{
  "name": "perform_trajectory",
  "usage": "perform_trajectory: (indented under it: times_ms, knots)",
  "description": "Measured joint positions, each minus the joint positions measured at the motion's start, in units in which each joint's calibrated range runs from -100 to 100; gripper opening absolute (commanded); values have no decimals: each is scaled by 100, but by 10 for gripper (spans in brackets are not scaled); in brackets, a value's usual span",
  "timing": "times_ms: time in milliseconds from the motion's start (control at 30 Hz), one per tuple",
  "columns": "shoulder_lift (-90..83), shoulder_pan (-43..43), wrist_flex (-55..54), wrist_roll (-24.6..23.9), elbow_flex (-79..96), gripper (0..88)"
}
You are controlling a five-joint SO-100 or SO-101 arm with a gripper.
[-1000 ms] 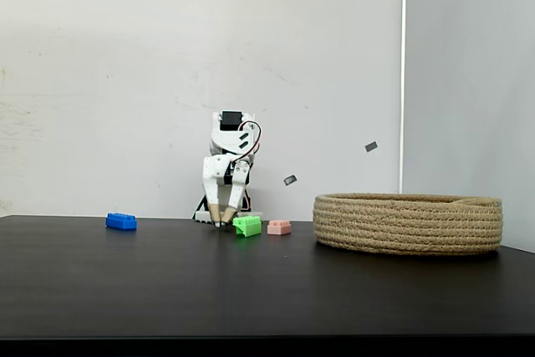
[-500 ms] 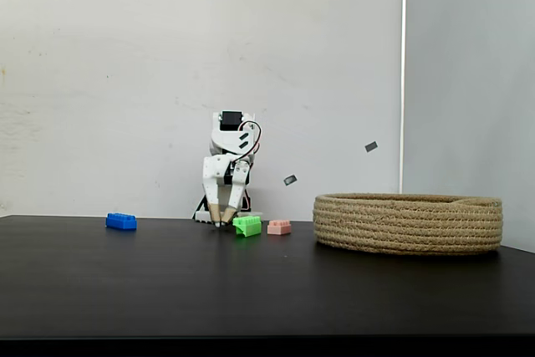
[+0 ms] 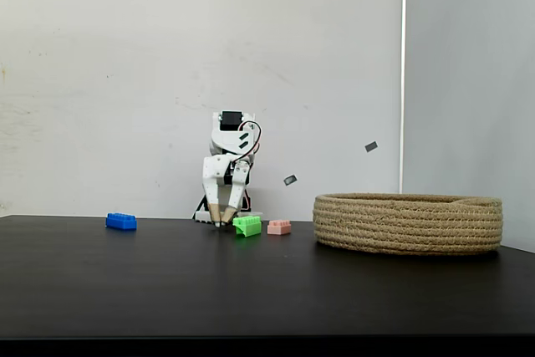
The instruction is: Place the lego blocks in the tray
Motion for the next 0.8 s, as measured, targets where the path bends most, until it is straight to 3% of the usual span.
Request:
perform_trajectory:
  times_ms: [400, 633, 800]
  knots:
    - [0, 0, 0, -15, 0, 1]
    - [59, -366, -341, -811, -265, 133]
    - [636, -839, -365, -1211, -928, 168]
